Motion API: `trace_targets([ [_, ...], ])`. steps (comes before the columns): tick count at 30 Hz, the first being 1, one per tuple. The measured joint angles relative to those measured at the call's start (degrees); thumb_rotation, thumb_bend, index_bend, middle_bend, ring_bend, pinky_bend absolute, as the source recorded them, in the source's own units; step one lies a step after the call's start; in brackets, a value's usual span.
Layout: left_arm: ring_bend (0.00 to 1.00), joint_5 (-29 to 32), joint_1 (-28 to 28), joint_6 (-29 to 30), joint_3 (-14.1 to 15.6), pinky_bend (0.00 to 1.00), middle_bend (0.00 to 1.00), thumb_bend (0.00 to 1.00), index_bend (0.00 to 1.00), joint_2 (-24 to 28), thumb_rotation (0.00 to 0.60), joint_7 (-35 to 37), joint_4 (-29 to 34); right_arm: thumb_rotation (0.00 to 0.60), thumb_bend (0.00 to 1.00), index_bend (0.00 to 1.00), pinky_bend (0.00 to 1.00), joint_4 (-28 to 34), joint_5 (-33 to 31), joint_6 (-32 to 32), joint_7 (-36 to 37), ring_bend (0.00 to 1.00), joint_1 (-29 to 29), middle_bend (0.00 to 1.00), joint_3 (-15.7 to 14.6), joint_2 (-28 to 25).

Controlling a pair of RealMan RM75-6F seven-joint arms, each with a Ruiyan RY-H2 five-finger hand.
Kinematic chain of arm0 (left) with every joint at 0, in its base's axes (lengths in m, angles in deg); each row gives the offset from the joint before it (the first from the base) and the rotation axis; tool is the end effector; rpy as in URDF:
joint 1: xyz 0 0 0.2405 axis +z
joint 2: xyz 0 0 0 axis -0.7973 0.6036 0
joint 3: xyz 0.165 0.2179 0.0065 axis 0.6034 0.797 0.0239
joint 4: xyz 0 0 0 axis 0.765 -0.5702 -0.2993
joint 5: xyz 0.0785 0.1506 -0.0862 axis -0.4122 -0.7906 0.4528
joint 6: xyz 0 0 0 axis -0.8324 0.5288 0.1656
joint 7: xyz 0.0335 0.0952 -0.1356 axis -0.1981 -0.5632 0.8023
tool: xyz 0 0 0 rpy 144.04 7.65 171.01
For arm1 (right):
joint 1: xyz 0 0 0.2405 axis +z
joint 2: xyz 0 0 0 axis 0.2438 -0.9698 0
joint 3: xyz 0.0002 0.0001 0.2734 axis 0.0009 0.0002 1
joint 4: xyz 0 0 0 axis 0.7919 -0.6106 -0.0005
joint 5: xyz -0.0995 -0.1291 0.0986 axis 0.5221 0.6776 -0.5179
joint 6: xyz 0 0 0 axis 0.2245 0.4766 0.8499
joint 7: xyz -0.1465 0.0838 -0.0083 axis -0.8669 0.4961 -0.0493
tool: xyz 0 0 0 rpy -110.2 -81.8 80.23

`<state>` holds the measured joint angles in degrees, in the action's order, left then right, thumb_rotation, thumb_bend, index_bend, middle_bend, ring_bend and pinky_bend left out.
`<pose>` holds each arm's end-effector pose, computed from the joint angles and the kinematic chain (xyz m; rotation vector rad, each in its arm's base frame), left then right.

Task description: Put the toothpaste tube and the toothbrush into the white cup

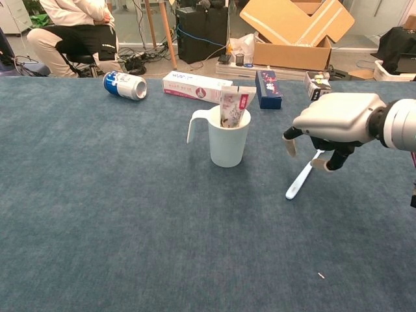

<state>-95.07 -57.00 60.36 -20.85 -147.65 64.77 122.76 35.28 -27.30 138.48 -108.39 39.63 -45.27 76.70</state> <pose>-0.3180 0.2035 0.2207 -1.3537 -0.8577 -0.9279 -0.1693 -0.3596 0.0177 2.1870 -0.4440 0.4237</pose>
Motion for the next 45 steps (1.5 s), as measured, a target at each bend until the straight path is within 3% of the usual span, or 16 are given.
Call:
trace_targets([
  [5,0.36,0.0,0.0,-0.1,0.0,0.44,0.39,0.32,0.6,0.0,0.6,-0.1,0.0,0.6,0.12,0.43,1.0,-3.2,7.2,0.5,3.6,1.0,-2.5,1.0,-0.9,0.7],
  [14,0.36,0.2,-0.1,-0.2,0.0,0.44,0.39,0.32,0.6,-0.1,0.6,-0.1,-0.1,0.6,0.12,0.47,1.0,-9.2,13.8,0.5,8.5,1.0,-5.5,1.0,-0.7,3.8],
  [33,0.36,0.0,0.1,0.2,-0.1,0.44,0.39,0.32,0.6,0.2,0.6,0.4,0.1,0.6,0.13,0.48,1.0,-13.9,15.0,-3.9,9.3,1.0,-6.7,1.0,3.1,8.6],
  [45,0.36,-0.1,0.1,0.3,0.0,0.44,0.39,0.32,0.6,0.2,0.6,0.4,0.2,0.6,0.2,0.49,1.0,-14.2,13.2,-6.2,8.2,1.0,-6.6,1.0,4.8,9.4],
])
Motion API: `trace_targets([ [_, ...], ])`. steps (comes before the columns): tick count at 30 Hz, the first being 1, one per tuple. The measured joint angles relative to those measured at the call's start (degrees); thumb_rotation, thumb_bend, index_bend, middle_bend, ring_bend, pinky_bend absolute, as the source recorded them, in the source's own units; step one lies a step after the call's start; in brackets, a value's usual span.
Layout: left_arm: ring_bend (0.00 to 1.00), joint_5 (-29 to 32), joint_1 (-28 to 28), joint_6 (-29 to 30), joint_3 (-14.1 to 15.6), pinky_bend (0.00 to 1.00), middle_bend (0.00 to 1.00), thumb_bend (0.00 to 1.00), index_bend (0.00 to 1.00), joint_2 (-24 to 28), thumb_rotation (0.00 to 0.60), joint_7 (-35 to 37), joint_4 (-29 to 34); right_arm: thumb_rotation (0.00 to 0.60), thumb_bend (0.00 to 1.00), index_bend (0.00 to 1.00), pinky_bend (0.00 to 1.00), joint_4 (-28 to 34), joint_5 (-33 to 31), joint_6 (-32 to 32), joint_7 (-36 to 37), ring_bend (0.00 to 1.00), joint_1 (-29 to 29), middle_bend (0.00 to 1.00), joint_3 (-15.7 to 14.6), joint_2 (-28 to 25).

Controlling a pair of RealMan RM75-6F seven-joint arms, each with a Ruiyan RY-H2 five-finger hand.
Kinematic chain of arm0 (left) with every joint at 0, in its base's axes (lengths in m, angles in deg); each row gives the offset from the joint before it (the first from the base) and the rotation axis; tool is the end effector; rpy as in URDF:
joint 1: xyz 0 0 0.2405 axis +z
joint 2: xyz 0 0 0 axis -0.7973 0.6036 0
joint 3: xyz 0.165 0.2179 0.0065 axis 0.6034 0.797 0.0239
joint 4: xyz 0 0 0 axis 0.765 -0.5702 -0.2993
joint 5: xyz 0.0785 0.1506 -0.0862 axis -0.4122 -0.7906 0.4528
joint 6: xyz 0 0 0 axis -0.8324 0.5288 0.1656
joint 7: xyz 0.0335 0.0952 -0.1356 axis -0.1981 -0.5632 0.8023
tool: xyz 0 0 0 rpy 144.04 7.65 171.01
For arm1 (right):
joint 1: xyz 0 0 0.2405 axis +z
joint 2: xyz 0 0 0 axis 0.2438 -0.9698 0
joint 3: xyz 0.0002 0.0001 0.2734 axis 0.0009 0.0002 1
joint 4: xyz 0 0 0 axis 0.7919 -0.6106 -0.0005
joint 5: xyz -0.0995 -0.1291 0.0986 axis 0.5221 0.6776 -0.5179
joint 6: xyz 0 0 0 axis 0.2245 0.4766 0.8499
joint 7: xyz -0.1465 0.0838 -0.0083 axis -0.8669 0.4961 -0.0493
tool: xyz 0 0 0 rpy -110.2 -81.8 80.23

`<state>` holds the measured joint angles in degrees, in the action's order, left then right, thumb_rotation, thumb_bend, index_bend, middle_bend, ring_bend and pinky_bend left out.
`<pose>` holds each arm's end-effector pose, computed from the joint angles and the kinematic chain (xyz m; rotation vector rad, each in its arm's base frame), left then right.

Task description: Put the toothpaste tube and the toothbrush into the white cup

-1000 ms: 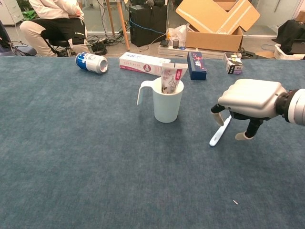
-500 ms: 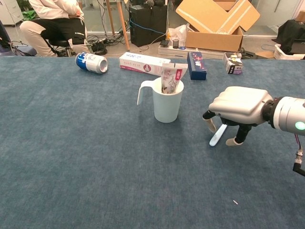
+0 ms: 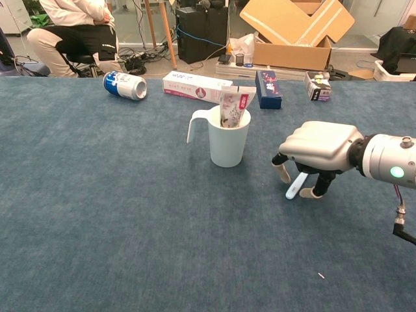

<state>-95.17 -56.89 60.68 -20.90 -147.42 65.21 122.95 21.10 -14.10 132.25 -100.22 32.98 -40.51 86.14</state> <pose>-0.3171 0.2029 0.2225 -1.3489 -0.8584 -0.9370 -0.1881 -0.3564 -0.0303 2.2413 -0.4565 0.4946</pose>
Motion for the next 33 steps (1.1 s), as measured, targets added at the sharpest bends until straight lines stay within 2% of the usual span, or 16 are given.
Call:
trace_targets([
  [33,0.37,0.0,0.1,0.2,0.0,0.44,0.39,0.32,0.6,0.2,0.6,0.3,0.2,0.6,0.21,0.53,1.0,-0.9,-1.7,-1.8,-2.8,1.0,0.0,1.0,1.1,1.4],
])
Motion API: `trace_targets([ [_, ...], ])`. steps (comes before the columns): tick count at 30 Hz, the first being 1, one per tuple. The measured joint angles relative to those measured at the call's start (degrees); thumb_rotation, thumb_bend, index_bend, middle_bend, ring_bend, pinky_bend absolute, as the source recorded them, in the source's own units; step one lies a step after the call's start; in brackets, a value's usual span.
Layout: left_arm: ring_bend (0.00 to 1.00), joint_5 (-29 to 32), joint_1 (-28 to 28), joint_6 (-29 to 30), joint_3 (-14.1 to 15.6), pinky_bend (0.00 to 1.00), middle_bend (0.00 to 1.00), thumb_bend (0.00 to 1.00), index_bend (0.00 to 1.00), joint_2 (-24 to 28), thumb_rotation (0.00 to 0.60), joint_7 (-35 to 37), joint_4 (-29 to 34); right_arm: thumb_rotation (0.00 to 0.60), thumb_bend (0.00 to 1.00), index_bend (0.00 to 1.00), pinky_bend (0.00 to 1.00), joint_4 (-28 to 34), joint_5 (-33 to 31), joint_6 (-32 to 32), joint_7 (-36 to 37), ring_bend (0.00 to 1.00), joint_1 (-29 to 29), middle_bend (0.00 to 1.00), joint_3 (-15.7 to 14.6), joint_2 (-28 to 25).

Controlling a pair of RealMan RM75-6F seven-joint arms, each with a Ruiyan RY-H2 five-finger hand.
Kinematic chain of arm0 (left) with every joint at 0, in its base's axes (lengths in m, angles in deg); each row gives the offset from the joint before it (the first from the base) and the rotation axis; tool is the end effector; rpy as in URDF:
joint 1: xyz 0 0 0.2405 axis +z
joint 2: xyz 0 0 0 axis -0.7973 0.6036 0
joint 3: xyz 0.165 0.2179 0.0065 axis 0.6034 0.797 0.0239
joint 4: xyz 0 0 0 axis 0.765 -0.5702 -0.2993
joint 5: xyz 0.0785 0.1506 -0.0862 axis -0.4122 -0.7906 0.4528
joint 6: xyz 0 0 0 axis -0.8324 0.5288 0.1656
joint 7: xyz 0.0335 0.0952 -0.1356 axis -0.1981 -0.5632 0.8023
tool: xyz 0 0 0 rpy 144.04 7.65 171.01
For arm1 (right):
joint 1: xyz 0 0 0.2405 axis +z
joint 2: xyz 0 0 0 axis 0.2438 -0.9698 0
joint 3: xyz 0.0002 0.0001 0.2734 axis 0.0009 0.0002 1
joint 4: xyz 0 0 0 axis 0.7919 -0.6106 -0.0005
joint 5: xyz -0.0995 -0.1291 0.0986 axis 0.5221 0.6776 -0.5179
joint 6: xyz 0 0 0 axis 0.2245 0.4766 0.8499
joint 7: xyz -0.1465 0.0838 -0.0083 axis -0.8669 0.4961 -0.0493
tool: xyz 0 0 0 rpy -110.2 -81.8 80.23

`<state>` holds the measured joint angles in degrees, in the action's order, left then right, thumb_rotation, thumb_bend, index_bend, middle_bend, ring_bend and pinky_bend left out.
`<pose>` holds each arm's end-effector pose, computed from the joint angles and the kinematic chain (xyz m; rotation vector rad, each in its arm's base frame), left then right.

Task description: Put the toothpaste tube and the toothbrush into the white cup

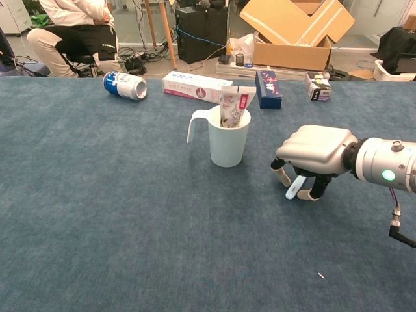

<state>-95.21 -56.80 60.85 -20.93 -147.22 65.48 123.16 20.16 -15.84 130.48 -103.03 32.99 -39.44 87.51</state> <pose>-0.3165 0.2024 0.2238 -1.3456 -0.8600 -0.9422 -0.1881 -0.3577 -0.0388 2.2486 -0.4493 0.4614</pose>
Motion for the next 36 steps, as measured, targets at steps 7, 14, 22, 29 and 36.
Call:
trace_targets([
  [7,0.36,0.0,0.0,0.0,0.0,0.44,0.39,0.32,0.6,0.1,0.6,0.1,0.0,0.6,0.21,0.56,1.0,-0.4,0.0,-0.1,-0.1,1.0,0.0,1.0,0.1,0.3],
  [14,0.36,0.0,0.0,0.0,0.0,0.44,0.39,0.32,0.6,0.0,0.6,0.1,0.0,0.6,0.22,0.59,1.0,-0.5,0.0,0.1,-0.3,1.0,-0.1,1.0,0.2,0.4],
  [22,0.36,0.0,0.0,-0.1,0.0,0.44,0.39,0.32,0.6,0.0,0.6,-0.1,0.0,0.6,0.23,0.6,1.0,1.4,0.5,1.4,0.1,1.0,-0.7,1.0,0.4,-0.9],
  [29,0.36,-0.2,-0.1,-0.3,0.2,0.44,0.39,0.32,0.6,-0.2,0.6,-0.5,-0.1,0.6,0.23,0.6,1.0,4.0,1.0,3.2,0.5,1.0,-1.4,1.0,0.8,-3.2],
  [36,0.36,0.0,-0.2,-0.5,0.2,0.44,0.39,0.32,0.6,-0.4,0.6,-1.0,-0.2,0.6,0.23,0.6,1.0,6.6,1.7,5.0,1.0,1.0,-2.3,1.0,1.3,-5.5],
])
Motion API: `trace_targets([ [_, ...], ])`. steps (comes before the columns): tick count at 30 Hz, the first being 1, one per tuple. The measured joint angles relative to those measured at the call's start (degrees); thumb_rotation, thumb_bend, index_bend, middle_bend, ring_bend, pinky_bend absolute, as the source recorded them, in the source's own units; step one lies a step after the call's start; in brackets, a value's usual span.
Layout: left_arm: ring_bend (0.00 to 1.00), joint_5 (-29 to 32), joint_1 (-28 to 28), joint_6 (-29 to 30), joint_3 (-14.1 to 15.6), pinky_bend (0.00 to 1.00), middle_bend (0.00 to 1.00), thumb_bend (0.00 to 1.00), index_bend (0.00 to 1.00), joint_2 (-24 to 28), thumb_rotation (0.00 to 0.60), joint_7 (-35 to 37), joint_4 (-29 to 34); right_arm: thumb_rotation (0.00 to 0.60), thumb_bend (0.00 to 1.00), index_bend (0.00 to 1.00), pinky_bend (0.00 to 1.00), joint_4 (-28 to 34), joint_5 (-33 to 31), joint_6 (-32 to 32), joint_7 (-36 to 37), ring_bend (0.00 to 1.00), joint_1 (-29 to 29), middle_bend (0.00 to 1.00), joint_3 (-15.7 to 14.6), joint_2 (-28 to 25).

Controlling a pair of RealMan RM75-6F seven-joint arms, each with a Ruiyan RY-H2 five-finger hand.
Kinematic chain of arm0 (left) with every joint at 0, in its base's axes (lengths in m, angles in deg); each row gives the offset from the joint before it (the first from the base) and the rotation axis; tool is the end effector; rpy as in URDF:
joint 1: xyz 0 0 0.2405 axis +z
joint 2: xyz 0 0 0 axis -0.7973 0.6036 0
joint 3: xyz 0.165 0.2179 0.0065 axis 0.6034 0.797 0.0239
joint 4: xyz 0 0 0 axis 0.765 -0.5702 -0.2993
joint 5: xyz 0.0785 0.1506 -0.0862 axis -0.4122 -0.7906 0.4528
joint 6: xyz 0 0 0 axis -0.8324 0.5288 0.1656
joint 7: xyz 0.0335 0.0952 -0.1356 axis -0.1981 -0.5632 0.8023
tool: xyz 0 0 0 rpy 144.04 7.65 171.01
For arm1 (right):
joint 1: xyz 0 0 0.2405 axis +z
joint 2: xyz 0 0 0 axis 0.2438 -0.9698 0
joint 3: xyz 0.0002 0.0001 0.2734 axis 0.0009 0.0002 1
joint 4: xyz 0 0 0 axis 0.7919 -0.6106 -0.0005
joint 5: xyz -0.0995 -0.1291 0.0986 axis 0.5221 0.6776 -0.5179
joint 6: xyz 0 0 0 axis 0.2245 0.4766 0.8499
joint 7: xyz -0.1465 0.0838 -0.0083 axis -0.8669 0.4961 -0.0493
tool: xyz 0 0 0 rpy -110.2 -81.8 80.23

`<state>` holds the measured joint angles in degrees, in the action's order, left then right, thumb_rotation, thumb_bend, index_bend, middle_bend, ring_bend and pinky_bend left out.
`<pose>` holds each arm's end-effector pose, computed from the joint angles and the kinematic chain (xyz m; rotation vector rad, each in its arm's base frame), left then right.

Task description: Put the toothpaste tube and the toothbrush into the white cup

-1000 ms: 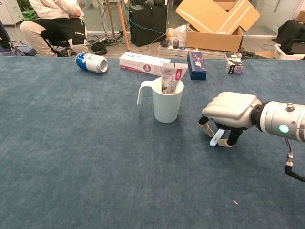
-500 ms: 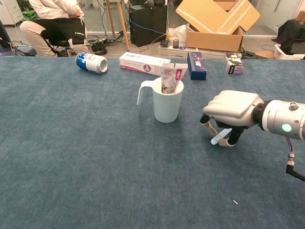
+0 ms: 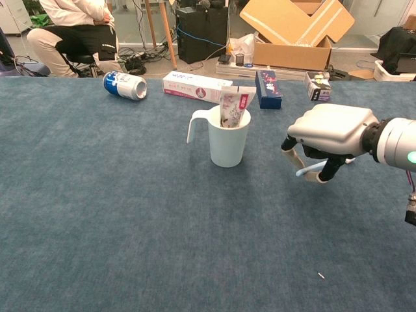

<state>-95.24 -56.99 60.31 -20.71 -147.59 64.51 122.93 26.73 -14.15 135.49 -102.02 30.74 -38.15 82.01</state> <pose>-0.3175 0.2029 0.2200 -1.3589 -0.8574 -0.9248 -0.1827 -0.3550 -0.0016 2.1676 -0.4645 0.5520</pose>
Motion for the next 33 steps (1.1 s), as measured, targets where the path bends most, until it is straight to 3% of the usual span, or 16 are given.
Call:
trace_targets([
  [9,0.36,0.0,-0.1,-0.2,0.1,0.44,0.39,0.32,0.6,-0.2,0.6,-0.3,0.0,0.6,0.25,0.63,1.0,2.0,0.3,1.2,0.0,1.0,-0.8,1.0,0.3,-2.0],
  [22,0.36,0.0,-0.1,-0.2,0.1,0.44,0.39,0.32,0.6,-0.2,0.6,-0.3,0.0,0.6,0.35,0.66,1.0,4.5,1.0,2.8,0.9,1.0,-1.6,1.0,1.2,-3.9],
  [33,0.36,0.1,-0.3,-0.6,0.2,0.44,0.39,0.32,0.6,-0.4,0.6,-0.6,-0.2,0.6,0.36,0.67,1.0,9.8,2.2,6.6,2.4,1.0,-2.6,1.0,3.6,-8.3],
])
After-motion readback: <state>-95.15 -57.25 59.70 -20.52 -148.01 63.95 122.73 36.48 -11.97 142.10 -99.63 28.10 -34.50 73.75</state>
